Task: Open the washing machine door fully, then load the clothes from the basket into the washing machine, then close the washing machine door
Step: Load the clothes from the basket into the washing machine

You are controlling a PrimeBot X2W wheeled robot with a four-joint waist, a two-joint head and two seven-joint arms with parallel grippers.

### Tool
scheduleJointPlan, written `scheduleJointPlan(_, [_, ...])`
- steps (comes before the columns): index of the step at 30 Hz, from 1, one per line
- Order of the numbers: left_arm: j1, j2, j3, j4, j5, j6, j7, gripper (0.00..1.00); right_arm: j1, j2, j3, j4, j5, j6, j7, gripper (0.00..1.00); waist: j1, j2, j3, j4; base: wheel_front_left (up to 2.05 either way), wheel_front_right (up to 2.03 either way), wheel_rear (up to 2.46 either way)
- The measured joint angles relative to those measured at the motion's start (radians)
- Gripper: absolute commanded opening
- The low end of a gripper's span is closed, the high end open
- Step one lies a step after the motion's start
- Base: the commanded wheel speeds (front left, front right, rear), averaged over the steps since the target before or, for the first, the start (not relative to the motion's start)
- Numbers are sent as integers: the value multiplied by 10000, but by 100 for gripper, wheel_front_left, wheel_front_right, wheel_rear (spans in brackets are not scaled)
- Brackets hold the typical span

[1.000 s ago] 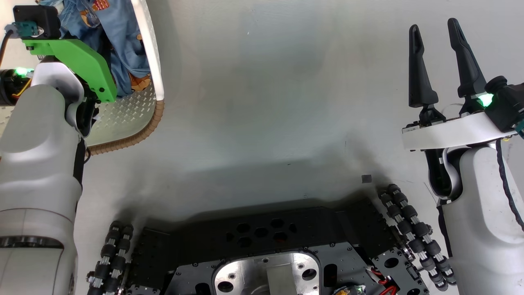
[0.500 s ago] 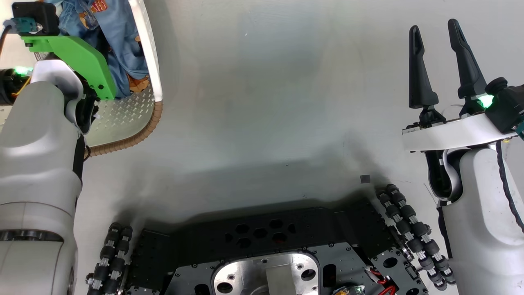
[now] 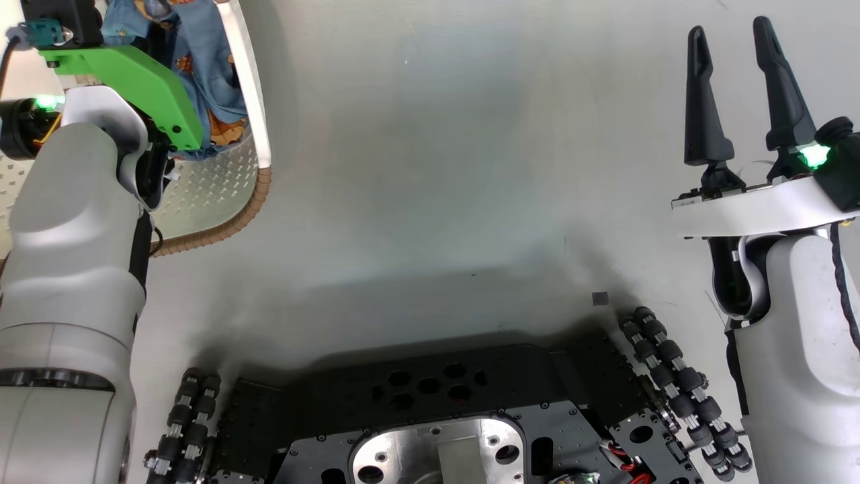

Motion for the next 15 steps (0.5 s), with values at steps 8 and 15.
scheduleJointPlan(8, [273,-142,-261,-40,-408,0,-784,0,-216,0,-148,36,0,0,0,100,0,0,-491,124,0,0,0])
scheduleJointPlan(15, [917,-313,-602,-232,-656,0,-1561,0,-254,-13,-244,207,0,0,0,100,0,0,-1103,292,0,0,0])
